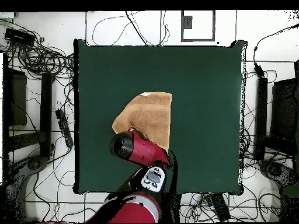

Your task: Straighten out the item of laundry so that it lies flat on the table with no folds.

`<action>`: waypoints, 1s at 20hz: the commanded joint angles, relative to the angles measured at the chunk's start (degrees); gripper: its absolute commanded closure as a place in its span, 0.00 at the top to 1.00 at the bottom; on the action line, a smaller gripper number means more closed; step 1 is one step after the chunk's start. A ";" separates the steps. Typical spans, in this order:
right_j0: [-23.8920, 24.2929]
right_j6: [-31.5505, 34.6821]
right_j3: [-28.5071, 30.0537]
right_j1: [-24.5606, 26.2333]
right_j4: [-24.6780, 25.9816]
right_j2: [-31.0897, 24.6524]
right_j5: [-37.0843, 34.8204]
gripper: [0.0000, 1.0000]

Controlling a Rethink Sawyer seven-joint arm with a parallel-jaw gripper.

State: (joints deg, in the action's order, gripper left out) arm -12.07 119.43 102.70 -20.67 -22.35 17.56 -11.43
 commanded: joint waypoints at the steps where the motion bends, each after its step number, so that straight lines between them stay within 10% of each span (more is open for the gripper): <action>1: -5.97 1.31 -5.60 3.97 7.03 6.71 -5.24 1.00; 20: -3.43 5.12 -5.92 2.98 11.48 4.71 -3.81 1.00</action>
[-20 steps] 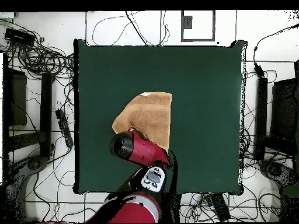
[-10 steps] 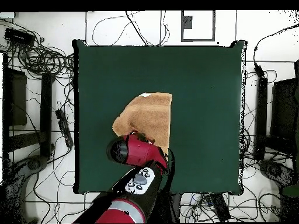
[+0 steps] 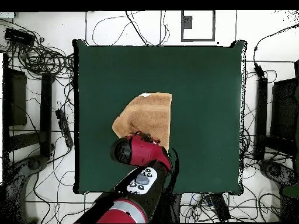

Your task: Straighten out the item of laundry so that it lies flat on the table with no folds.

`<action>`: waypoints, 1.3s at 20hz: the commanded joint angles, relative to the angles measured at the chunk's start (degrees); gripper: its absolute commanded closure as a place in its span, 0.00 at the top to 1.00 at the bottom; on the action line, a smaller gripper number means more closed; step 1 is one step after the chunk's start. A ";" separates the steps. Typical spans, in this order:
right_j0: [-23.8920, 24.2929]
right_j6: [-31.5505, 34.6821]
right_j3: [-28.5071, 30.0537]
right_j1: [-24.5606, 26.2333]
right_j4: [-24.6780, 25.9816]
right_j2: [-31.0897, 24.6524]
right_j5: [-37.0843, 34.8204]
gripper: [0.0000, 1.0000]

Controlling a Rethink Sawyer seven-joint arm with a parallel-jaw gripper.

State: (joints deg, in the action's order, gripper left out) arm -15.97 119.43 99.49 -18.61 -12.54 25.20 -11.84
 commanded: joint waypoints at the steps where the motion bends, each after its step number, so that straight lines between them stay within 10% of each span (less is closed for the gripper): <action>1: 0.65 5.13 -2.52 0.89 1.70 -3.23 -3.02 1.00; 19: 4.58 3.69 -2.36 -1.95 3.99 -7.02 -3.93 1.00; 26: 13.45 -2.61 -2.58 -6.94 7.15 -16.00 -6.40 1.00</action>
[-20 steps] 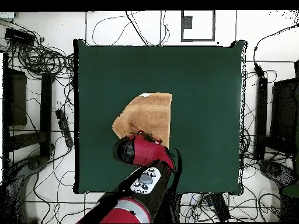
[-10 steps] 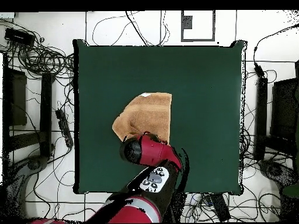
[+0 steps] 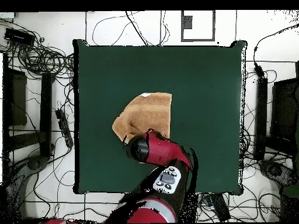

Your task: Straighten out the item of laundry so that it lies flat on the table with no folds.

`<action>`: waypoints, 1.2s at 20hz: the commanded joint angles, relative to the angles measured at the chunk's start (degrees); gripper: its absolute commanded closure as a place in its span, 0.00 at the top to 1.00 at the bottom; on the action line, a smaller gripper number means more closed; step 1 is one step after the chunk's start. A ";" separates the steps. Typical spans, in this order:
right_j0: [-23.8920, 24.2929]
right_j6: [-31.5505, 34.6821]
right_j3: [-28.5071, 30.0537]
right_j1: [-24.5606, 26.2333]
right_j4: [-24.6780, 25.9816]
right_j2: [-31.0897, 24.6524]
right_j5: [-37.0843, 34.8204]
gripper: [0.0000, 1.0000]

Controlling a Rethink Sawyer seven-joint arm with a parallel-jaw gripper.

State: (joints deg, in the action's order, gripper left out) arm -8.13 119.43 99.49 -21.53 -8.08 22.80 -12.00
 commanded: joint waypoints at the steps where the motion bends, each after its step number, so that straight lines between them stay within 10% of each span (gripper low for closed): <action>1: 6.17 -3.04 -2.99 -4.31 3.40 -14.00 -6.42 1.00; 16: 13.71 -5.82 -5.59 -13.63 8.40 -19.43 -14.89 1.00; 24: 18.31 -2.14 -6.37 -7.81 9.34 -28.52 -4.73 1.00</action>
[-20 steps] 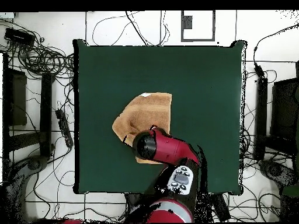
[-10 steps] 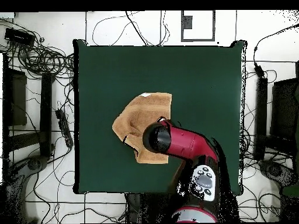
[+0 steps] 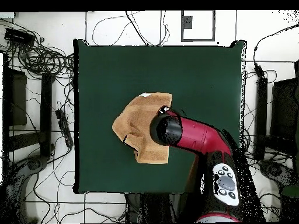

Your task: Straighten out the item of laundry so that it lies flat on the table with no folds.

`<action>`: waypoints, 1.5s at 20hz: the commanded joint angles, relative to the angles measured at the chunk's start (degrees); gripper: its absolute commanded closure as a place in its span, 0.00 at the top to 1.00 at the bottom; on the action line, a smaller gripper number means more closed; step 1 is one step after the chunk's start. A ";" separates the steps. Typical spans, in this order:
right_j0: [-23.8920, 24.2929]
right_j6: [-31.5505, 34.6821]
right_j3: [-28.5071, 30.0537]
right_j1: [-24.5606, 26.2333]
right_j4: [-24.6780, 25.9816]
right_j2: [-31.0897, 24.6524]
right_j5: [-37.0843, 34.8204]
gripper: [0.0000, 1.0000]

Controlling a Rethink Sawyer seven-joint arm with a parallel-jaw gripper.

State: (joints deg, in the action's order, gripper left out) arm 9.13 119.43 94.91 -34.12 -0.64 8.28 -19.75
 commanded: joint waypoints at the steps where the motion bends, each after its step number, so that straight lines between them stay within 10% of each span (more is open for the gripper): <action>1: 0.84 -1.43 -2.16 5.46 2.14 -14.14 3.87 1.00; 22: -9.69 9.06 -15.97 23.25 -3.59 -3.43 14.42 1.00; 30: -2.74 2.68 -21.79 28.38 0.79 -5.54 15.39 1.00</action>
State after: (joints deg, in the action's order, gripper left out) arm 2.56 119.43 80.21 -16.19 -0.97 5.50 -6.37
